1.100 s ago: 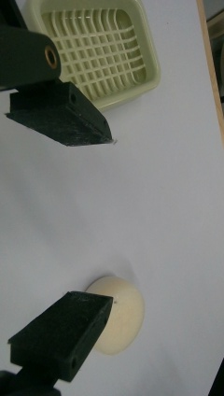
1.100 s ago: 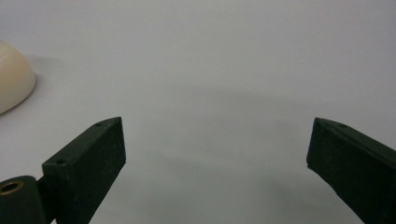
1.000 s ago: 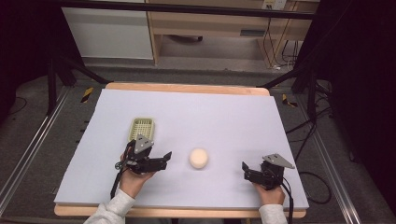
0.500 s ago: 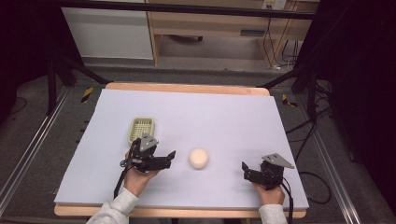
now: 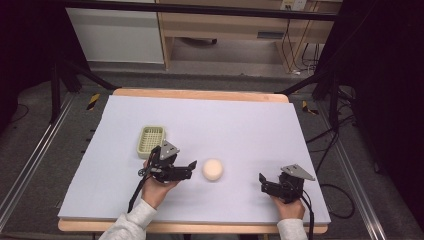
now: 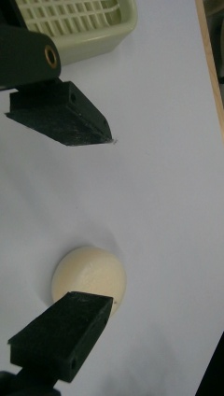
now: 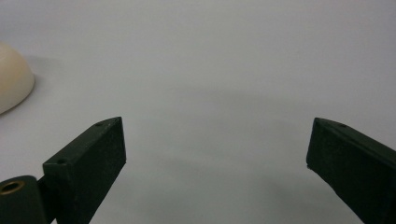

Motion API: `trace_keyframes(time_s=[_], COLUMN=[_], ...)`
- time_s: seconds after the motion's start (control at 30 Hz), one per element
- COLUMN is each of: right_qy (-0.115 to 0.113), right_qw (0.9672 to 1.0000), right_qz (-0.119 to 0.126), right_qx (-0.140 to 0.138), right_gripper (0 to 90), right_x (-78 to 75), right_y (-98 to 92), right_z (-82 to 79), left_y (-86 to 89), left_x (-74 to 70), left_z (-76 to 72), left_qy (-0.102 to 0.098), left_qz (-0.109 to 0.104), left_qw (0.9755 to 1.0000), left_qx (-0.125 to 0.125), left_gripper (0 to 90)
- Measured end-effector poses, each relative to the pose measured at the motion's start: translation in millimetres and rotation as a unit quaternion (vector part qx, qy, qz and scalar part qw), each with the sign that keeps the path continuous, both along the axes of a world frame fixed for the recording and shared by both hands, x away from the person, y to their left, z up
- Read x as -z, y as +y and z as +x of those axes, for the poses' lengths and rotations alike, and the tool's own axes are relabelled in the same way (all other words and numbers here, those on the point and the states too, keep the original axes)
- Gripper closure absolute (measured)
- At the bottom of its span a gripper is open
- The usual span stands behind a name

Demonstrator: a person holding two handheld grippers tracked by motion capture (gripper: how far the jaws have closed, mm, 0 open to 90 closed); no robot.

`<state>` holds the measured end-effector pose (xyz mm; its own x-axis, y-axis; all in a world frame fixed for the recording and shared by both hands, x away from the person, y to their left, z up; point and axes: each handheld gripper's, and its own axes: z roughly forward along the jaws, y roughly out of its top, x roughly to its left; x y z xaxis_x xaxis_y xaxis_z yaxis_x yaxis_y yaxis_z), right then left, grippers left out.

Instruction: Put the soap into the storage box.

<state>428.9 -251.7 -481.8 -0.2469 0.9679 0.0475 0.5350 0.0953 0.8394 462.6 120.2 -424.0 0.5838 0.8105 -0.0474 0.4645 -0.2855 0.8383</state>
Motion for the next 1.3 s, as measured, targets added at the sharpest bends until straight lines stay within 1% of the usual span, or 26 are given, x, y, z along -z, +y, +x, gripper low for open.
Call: trace_keyframes(time_s=[0.43,0.57,0.73,0.9,1.0,1.3], right_qy=[-0.001,-0.002,-0.006,-0.004,-0.004,0.002], right_qw=[1.0,1.0,1.0,1.0,1.0,1.0], right_qz=[-0.002,-0.002,0.001,0.0,0.0,0.001], right_qx=[-0.001,-0.001,0.001,0.001,0.002,0.004], right_gripper=[5.2,5.2,5.2,5.4,5.4,5.4], right_x=[0.7,0.9,1.4,1.9,2.1,3.0], right_y=[-0.1,0.3,0.2,1.0,1.1,1.7], right_z=[0.6,0.6,0.5,0.8,1.0,1.2], left_y=[-14.2,-18.9,-23.9,-29.9,-33.4,-41.3], left_x=[1.6,2.2,4.4,5.8,7.7,11.5], left_z=[2.9,3.9,5.6,7.0,8.3,11.2], left_qy=[0.007,0.006,0.01,0.013,0.015,0.023], left_qz=[-0.003,0.004,0.004,0.006,0.012,0.016], left_qw=[0.9999,0.9999,0.9998,0.9997,0.9996,0.9993], left_qx=[0.01,0.013,0.015,0.019,0.019,0.023], left_gripper=[17.0,17.0,16.9,17.0,16.9,16.8])
